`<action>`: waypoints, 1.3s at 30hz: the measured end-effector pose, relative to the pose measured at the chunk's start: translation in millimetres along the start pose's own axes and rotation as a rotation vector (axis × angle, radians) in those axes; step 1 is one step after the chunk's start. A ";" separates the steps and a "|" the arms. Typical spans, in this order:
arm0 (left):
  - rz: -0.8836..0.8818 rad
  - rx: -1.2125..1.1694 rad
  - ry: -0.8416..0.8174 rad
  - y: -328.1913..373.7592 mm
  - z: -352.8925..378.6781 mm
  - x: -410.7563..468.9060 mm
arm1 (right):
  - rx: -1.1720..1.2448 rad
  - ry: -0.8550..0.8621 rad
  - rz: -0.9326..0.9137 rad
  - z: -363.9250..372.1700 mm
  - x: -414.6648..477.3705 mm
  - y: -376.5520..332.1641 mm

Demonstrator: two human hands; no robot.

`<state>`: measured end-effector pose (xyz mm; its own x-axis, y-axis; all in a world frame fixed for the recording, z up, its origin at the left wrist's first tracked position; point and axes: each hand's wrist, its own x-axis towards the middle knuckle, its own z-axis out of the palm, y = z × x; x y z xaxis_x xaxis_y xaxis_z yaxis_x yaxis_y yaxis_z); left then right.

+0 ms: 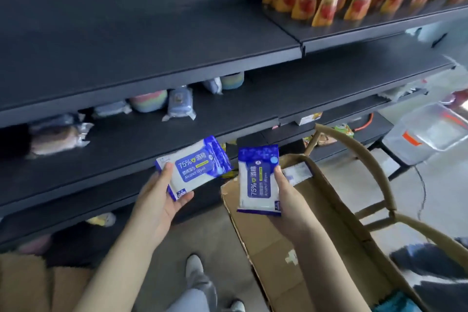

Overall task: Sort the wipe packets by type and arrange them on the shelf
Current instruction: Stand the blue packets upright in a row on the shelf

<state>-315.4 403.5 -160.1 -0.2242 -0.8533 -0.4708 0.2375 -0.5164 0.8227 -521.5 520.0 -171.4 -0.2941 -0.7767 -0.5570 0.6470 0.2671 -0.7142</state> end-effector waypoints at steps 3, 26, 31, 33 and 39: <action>0.090 -0.028 0.056 22.7 -24.4 -24.0 | -0.069 -0.024 -0.056 31.2 -8.1 -7.8; 0.503 -0.094 0.417 226.0 -327.6 -32.5 | -0.391 -0.326 -0.365 394.5 26.9 11.1; 0.525 -0.058 0.429 274.3 -401.5 -8.1 | -0.336 -0.404 -0.312 475.8 44.7 44.4; 0.515 -0.032 0.430 292.0 -429.8 3.1 | -0.304 -0.425 -0.291 504.1 53.1 60.0; 0.525 0.118 0.440 337.4 -501.9 51.0 | -0.311 -0.456 -0.259 568.8 79.6 102.5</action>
<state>227.7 149.2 -66.3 0.3017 -0.9511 -0.0660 0.0994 -0.0375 0.9943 -78.4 161.1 -47.8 -0.0397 -0.9864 -0.1598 0.3388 0.1371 -0.9308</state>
